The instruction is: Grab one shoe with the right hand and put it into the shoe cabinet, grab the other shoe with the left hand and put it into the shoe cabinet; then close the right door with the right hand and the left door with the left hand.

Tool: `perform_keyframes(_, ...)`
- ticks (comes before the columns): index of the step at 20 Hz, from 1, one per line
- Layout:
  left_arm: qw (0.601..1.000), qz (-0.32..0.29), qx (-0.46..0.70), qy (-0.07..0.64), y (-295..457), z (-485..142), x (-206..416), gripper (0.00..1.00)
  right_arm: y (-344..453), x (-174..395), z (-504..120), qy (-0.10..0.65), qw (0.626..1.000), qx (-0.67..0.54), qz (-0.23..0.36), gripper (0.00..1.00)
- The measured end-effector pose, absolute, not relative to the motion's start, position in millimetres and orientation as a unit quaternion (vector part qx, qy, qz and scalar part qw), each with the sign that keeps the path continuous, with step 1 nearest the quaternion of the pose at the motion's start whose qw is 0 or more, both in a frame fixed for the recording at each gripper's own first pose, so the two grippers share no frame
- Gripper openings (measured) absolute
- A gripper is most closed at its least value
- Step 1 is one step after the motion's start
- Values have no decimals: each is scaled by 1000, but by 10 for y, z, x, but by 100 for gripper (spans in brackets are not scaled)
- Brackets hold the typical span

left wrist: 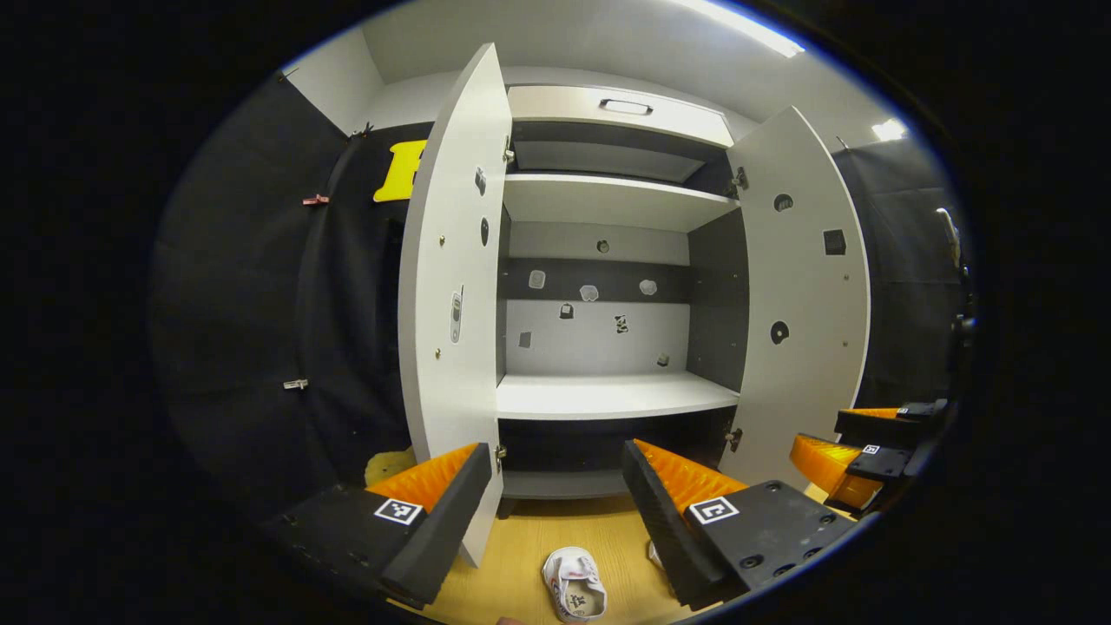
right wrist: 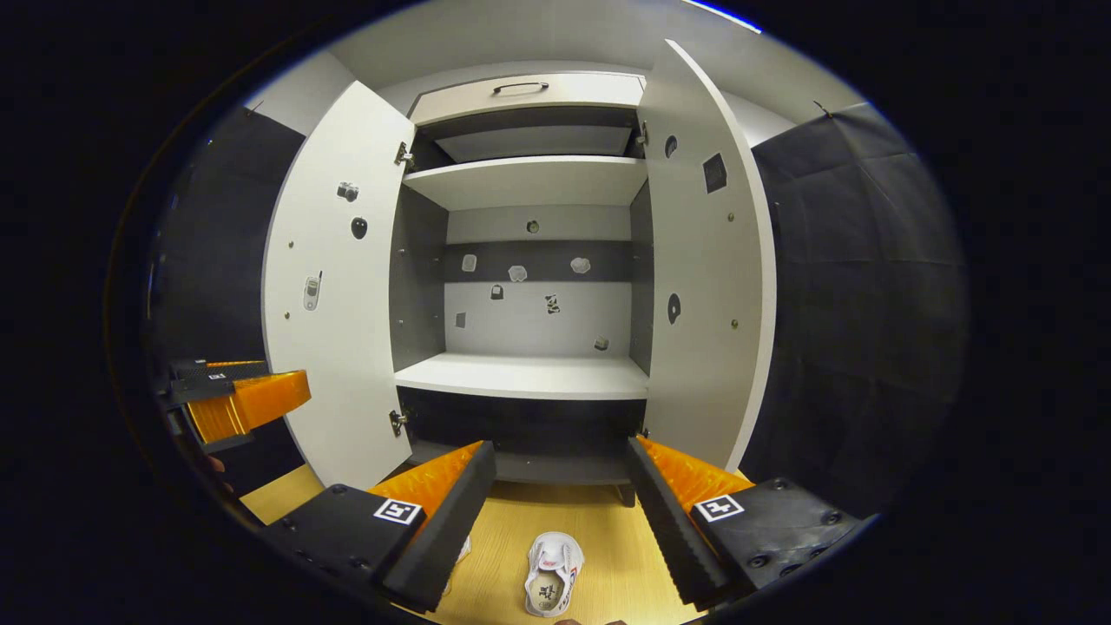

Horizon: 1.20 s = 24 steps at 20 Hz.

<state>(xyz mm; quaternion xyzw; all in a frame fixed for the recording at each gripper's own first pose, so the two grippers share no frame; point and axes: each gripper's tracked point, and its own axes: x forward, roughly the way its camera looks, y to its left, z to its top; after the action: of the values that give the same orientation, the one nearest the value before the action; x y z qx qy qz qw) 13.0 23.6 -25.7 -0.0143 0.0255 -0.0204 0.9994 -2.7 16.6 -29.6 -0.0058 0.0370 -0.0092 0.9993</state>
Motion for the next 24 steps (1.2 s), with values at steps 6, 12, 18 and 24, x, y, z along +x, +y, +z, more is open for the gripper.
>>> perform_keyframes(6,999,-22,-20,37,240,-361,116,95,205,-11,-410,57,998,-12,1,98)
perform_keyframes(12,999,-32,-6,37,162,-378,160,95,203,51,-520,72,997,-10,8,98)
perform_keyframes(18,998,-27,6,50,205,-520,150,95,308,108,-965,132,991,3,31,98)
perform_keyframes(24,997,-11,10,78,317,-822,67,95,608,18,-1774,225,971,19,74,98)
